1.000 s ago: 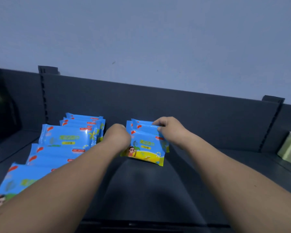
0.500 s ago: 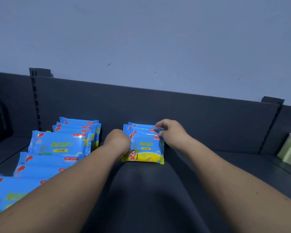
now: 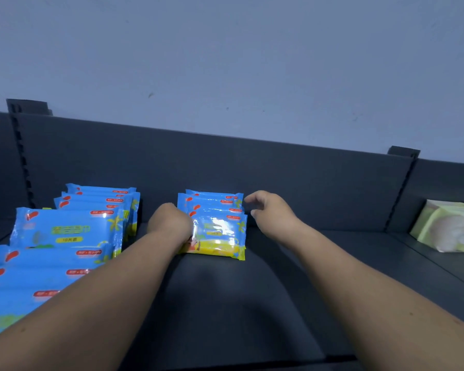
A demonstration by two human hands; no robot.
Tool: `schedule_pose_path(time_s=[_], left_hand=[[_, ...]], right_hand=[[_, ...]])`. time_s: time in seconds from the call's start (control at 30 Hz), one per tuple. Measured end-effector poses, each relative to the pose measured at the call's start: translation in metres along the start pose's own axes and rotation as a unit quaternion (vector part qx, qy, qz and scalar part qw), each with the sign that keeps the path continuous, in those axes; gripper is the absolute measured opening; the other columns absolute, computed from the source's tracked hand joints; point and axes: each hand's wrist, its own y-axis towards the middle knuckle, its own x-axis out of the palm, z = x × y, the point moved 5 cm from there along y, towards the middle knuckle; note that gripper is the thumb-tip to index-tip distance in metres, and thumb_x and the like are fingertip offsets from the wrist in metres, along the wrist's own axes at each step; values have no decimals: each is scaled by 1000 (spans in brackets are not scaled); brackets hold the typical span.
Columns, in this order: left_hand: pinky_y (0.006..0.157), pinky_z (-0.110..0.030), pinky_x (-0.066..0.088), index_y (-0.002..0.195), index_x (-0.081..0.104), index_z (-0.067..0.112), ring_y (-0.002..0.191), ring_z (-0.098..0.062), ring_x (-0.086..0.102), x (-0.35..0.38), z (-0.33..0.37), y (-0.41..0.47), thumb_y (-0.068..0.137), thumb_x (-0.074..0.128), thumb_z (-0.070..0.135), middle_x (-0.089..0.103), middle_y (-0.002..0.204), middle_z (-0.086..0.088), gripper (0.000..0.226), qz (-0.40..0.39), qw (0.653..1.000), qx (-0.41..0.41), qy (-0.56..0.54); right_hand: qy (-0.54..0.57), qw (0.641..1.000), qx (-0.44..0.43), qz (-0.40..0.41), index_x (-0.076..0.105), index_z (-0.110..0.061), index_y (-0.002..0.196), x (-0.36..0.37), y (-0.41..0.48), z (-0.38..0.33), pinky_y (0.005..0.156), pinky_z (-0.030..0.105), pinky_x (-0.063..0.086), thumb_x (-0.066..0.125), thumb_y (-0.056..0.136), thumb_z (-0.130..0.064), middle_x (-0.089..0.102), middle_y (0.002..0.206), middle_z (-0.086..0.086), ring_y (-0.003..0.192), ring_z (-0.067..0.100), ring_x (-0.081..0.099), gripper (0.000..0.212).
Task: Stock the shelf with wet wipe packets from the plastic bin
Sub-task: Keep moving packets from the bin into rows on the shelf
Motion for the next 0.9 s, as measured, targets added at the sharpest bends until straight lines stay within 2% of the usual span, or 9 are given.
schedule_pose_path(time_s=[0.07, 0.17, 0.3, 0.4, 0.5, 0.63, 0.9], left_hand=[[72, -33, 46, 108, 55, 2, 93, -33, 59, -3, 2, -3, 88, 50, 8, 61, 106, -15, 21, 15, 1000, -4, 23], [88, -41, 44, 125, 47, 8, 114, -36, 49, -4, 12, -15, 89, 54, 17, 49, 126, -16, 38, 36, 997, 40, 60], [97, -42, 38, 135, 41, 11, 122, -34, 42, -4, 35, -35, 91, 57, 28, 43, 134, -14, 51, 69, 974, 180, 117], [105, -38, 32, 142, 35, 12, 127, -30, 39, 2, 52, -51, 90, 57, 36, 42, 139, -11, 61, 86, 936, 291, 177], [106, -37, 29, 142, 37, 11, 129, -30, 38, 13, 67, -73, 89, 59, 39, 42, 139, -10, 64, 84, 902, 368, 208], [109, -39, 28, 142, 37, 10, 132, -32, 36, 31, 88, -115, 86, 63, 40, 39, 143, -14, 68, 62, 871, 432, 224], [110, -40, 27, 144, 35, 11, 132, -29, 37, 86, 130, -228, 84, 62, 44, 42, 142, -12, 73, 3, 820, 529, 218]], right_hand=[[-6, 1000, 5, 0, 59, -25, 115, -1, -2, 3, 88, 26, 44, 45, 95, -4, 56, 123, -6, 108, 11, 52, 32], [-14, 1000, 7, 4, 58, -23, 121, -5, -7, 5, 90, 27, 44, 46, 96, -7, 55, 128, -4, 113, 13, 52, 32], [-45, 999, -1, 14, 55, -22, 127, -16, -20, 3, 93, 28, 44, 47, 97, -13, 54, 133, -3, 118, 15, 51, 32], [-112, 993, -17, 27, 51, -22, 132, -28, -35, 1, 98, 32, 42, 48, 97, -17, 49, 137, -1, 123, 20, 48, 35], [-204, 977, -38, 48, 46, -22, 137, -42, -56, 3, 100, 35, 41, 49, 97, -20, 44, 141, 0, 126, 23, 43, 40], [-288, 954, -50, 62, 41, -20, 141, -67, -96, 16, 108, 38, 35, 50, 97, -22, 38, 147, 0, 131, 24, 35, 45], [-381, 918, 0, 113, 41, -16, 142, -147, -196, 68, 105, 37, 34, 53, 93, -23, 39, 144, 5, 127, 29, 39, 51]])
